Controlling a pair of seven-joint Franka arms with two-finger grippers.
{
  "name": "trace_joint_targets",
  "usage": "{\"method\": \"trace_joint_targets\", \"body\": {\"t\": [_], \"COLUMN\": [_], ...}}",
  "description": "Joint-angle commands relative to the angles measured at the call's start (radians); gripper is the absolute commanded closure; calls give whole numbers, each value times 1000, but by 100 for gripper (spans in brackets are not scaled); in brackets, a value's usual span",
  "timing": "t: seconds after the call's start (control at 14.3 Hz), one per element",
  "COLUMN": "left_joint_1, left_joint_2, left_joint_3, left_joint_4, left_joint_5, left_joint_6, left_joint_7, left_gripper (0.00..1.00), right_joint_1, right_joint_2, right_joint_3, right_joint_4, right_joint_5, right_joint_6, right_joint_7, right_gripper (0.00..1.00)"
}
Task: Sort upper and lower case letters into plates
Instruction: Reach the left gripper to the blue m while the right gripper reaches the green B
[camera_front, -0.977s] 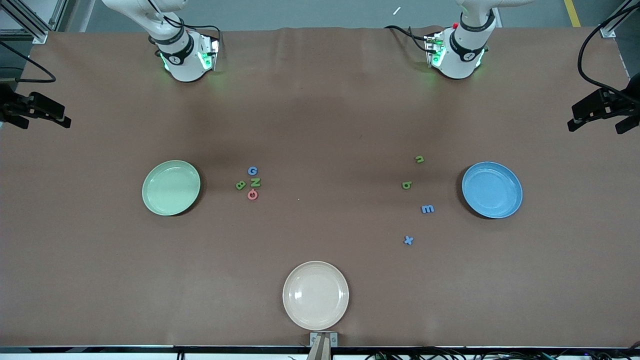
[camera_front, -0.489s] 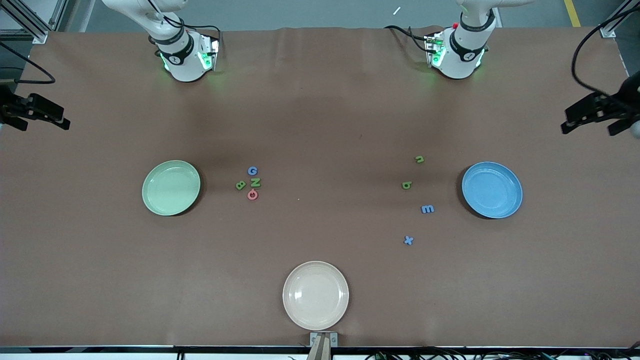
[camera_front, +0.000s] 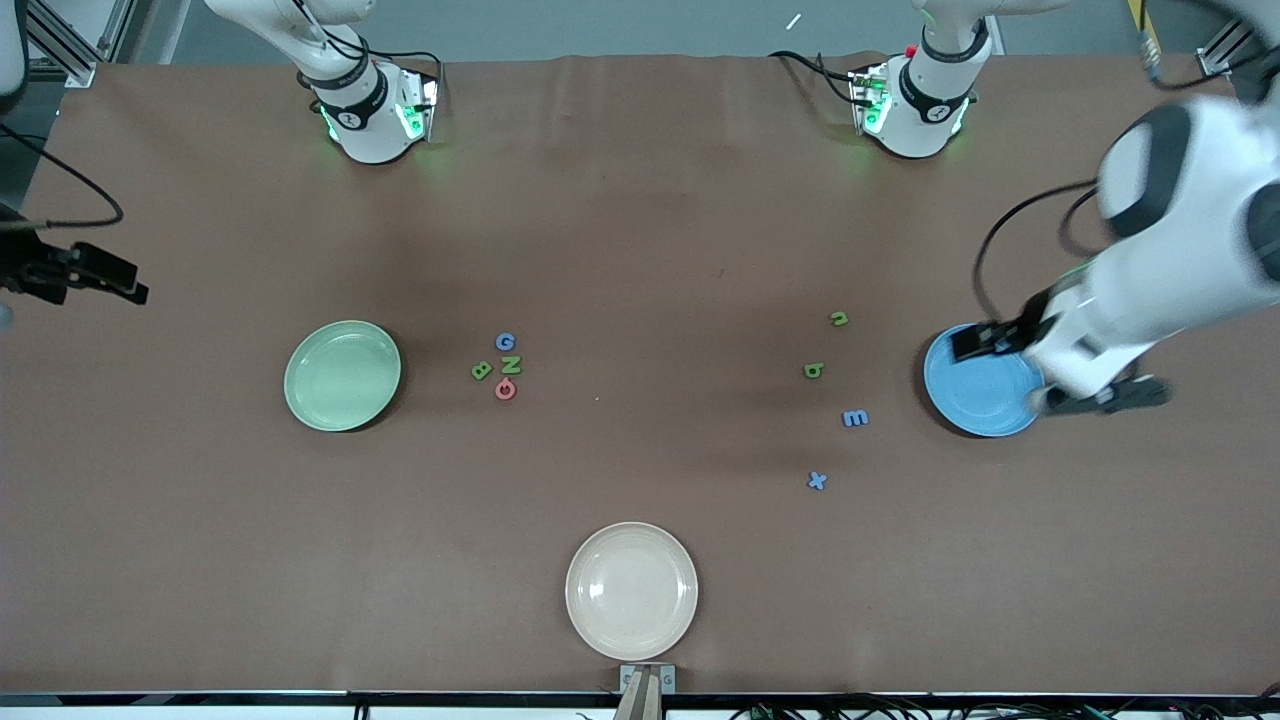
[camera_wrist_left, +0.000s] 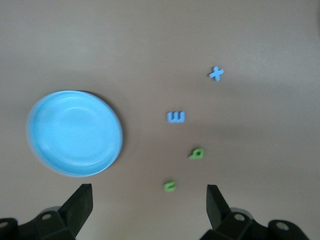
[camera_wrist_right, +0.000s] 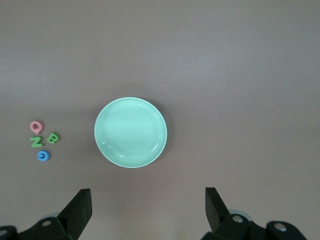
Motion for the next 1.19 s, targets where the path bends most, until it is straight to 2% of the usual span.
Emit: {"method": "trace_joint_targets", "body": {"t": [0.0,0.14,0.28,0.42,0.56,0.77,0.98,1.12], "left_joint_1": [-57,-100,-115,-118,-112,-98,-95,-95], "left_joint_2": [90,175,250,293,295,287,274,258], "left_joint_3": [0,0,0,0,0,0,-2,-2], "left_joint_4": [-34,-36,-36,-51,-129,-244,-292,-318], "left_joint_5": [67,127,188,213,219,285,290,290], "left_joint_6": [115,204,291,371,489,624,637,637], "left_joint_7": [-129,-241,-325,-362,-362,-362,-364,-368], "left_gripper": [0,0,0,0,0,0,1,6], "right_joint_1": [-34,-11,0,39,85,218,308,354], "right_joint_2": [87,87,87,107,125,131,161,191], "right_joint_3": [12,16,16,16,16,15,15,15], "right_joint_4": [26,23,6,-6,-105,-279,-380,-400], "right_joint_5": [18,51,123,136,134,127,125,125], "right_joint_6": [20,16,22,81,228,443,589,637], "right_joint_7": [-8,43,222,298,422,631,772,836], "right_gripper": [0,0,0,0,0,0,0,0]}}
